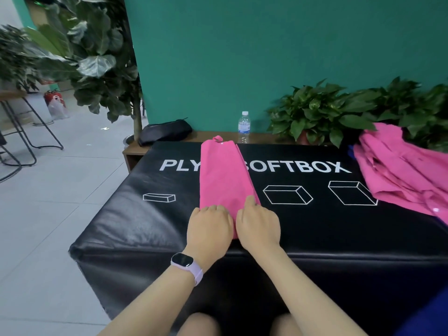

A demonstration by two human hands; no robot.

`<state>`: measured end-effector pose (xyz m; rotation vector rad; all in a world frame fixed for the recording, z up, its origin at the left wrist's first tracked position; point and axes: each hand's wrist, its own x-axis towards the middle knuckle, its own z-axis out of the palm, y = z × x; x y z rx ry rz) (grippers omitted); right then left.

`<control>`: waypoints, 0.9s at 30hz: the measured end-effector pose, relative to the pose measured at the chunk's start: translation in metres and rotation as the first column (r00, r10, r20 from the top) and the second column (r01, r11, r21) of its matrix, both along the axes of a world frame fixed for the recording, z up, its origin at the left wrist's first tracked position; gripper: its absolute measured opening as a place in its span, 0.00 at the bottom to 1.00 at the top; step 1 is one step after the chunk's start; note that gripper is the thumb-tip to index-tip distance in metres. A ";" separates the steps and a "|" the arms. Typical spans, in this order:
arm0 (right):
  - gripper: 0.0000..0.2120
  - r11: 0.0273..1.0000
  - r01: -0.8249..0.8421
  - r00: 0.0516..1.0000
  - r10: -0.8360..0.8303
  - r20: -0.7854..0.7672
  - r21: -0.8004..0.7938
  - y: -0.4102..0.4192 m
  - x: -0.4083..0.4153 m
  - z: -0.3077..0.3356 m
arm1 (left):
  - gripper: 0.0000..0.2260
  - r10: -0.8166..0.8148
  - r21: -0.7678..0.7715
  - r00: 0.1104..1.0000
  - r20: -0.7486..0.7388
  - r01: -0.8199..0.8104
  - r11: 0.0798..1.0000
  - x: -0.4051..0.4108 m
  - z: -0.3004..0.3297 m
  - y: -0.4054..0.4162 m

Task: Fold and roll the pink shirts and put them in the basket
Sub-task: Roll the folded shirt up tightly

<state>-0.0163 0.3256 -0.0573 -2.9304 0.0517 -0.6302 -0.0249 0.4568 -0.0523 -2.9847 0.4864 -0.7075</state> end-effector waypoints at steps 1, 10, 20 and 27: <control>0.10 0.999 -0.025 0.998 0.027 0.063 -0.027 0.001 -0.011 -0.002 | 0.08 -0.007 -0.009 1.000 -0.002 0.007 1.000 -0.005 -0.002 0.002; 0.21 0.944 -0.263 0.938 0.298 0.178 -0.199 -0.020 -0.045 -0.033 | 0.07 -0.028 0.157 0.982 -0.187 0.058 0.986 0.006 0.010 0.005; 0.21 0.851 -0.350 0.934 0.349 -0.075 -0.391 -0.021 -0.003 0.011 | 0.11 0.053 -0.251 0.985 0.166 -0.010 0.968 -0.020 -0.027 0.001; 0.16 0.907 -0.336 0.931 0.278 -0.238 -0.254 -0.012 0.031 0.025 | 0.15 -0.112 -0.179 0.991 -0.069 0.098 0.979 0.022 -0.002 0.024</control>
